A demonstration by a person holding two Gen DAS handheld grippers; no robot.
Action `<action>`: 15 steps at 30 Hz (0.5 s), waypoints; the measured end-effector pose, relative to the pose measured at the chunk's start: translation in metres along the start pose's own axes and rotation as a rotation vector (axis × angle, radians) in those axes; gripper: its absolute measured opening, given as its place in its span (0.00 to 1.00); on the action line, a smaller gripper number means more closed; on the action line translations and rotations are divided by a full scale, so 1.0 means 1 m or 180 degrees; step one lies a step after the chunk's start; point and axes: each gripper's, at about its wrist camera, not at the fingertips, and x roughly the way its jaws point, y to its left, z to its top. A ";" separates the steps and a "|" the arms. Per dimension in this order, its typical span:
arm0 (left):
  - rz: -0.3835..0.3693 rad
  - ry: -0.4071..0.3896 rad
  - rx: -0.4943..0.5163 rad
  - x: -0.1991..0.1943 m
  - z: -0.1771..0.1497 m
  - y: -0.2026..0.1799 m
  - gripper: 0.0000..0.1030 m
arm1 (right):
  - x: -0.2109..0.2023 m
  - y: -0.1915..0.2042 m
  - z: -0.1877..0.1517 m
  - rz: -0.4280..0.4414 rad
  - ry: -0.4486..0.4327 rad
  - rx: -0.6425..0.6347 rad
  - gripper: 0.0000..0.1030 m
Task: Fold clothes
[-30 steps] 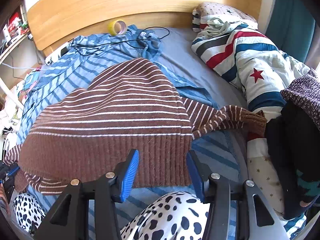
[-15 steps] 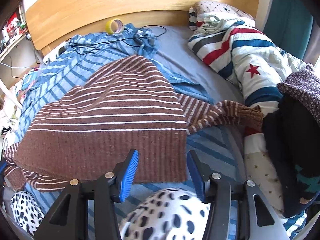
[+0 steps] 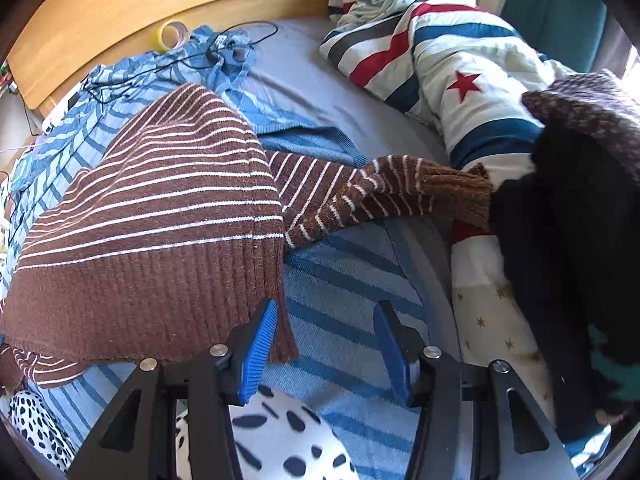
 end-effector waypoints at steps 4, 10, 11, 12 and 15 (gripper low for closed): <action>0.0137 0.0207 -0.0083 0.032 -0.015 0.005 0.70 | 0.014 0.000 0.008 0.0129 0.0052 -0.0169 0.52; 0.0322 0.0227 -0.0196 0.050 -0.021 0.014 0.70 | 0.054 0.001 0.023 0.0240 0.0491 -0.0372 0.54; 0.0343 0.0219 -0.0214 0.051 -0.021 0.016 0.70 | 0.062 0.002 0.024 0.0230 0.0591 -0.0398 0.56; 0.0346 0.0201 -0.0232 0.051 -0.020 0.018 0.70 | 0.070 0.002 0.024 0.0250 0.0687 -0.0403 0.57; 0.0349 0.0129 -0.0274 0.047 -0.015 0.022 0.70 | 0.087 0.003 0.022 0.0407 0.0899 -0.0352 0.60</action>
